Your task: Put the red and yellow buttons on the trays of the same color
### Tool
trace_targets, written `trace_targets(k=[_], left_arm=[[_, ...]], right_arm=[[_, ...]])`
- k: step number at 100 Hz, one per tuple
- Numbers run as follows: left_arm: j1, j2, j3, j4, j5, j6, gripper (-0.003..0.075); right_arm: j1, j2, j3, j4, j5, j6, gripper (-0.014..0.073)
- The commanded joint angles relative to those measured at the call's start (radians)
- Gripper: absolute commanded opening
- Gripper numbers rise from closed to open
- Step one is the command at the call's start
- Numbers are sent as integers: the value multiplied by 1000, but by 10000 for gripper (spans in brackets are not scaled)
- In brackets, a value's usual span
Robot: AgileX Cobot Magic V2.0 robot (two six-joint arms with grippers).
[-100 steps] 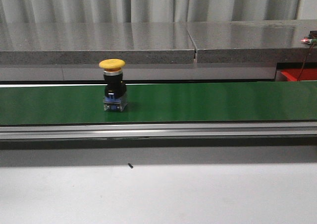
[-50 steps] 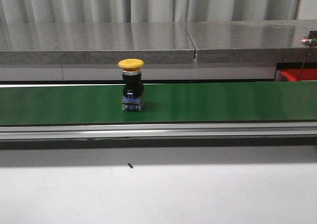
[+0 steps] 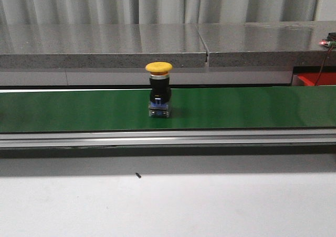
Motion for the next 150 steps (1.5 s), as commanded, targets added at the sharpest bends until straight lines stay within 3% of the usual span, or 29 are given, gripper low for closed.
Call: trace_targets(k=[1, 50, 99, 110, 125, 132, 137, 150], left_arm=[[-9, -15, 3, -42, -64, 0, -20], [-9, -83, 44, -46, -53, 0, -20], [-9, -83, 44, -46, -53, 0, -20], [-9, -83, 44, -46, -53, 0, -20], [-9, -83, 44, -46, -53, 0, -20], [-9, -83, 44, -46, -53, 0, -20], [-9, -83, 44, -46, -53, 0, -20], [-9, -83, 44, -46, -53, 0, -20]], right_arm=[[0, 2, -25, 5, -63, -8, -67], [0, 23, -47, 57, 11, -7, -67], [131, 338, -339, 60, 69, -41, -53], [160, 412, -410, 64, 104, -41, 71], [211, 507, -486, 85, 128, -41, 406], [241, 544, -518, 89, 143, -41, 519], [263, 574, -541, 90, 159, -41, 554], [330, 669, -604, 90, 176, -53, 545]])
